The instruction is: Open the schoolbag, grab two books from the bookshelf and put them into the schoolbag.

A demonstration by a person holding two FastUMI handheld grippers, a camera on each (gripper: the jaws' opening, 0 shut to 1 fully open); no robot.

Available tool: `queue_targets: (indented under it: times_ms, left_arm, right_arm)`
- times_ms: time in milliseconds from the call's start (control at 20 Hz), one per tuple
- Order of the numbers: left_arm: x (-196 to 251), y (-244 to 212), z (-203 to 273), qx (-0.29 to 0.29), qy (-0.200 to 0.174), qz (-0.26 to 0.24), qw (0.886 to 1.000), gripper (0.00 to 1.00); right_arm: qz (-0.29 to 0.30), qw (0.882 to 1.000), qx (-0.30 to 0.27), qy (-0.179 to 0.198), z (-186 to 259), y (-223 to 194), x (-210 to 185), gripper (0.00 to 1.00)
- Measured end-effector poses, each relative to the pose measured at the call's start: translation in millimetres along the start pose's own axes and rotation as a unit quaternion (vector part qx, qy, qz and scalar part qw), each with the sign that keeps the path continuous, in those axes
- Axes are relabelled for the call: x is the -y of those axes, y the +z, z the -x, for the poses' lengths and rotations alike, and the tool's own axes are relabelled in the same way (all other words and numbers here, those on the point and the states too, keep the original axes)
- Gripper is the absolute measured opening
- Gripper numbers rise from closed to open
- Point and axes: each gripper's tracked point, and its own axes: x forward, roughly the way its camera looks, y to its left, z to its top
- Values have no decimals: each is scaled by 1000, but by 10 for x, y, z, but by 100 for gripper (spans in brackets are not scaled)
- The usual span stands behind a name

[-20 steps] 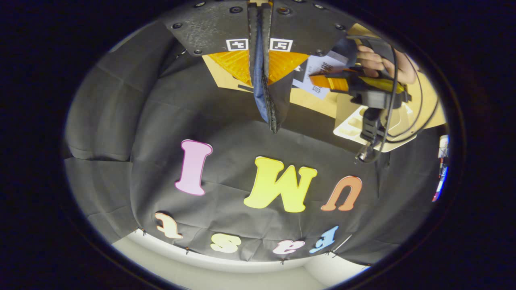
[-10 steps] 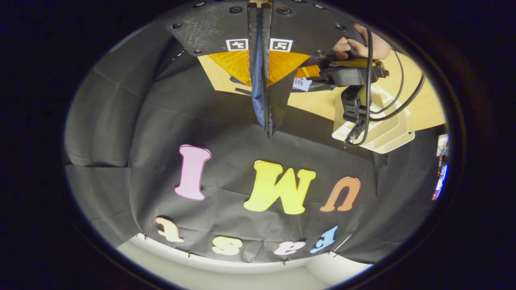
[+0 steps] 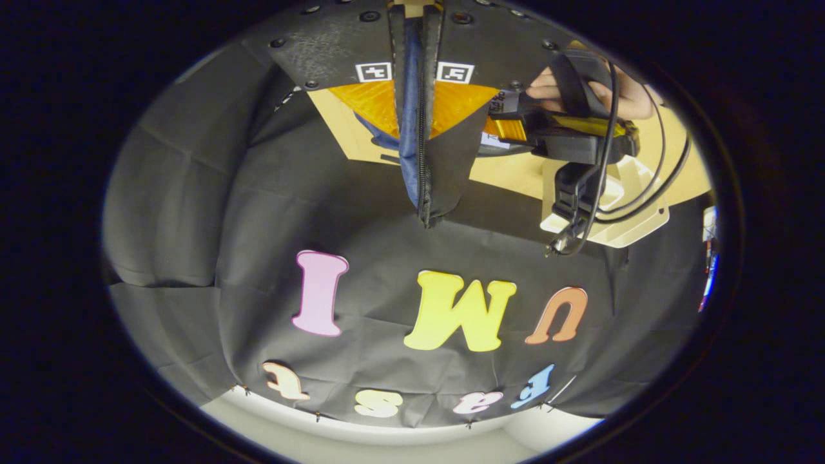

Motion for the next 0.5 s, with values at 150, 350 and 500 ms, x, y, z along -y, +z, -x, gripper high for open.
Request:
queue_targets:
  times_ms: [150, 350, 500]
  left_arm:
    - [-153, 27, 275, 27, 30, -51, 998, 81]
    - [-385, 157, 696, 64, 43, -81, 994, 81]
    - [-713, 296, 1014, 95, 68, -88, 989, 82]
  right_arm:
    - [11, 1000, -16, -8, 8, -121, -49, 11]
    - [23, 999, -12, -28, 124, -191, -99, 10]
    - [11, 999, -30, -35, 231, -343, -166, 34]
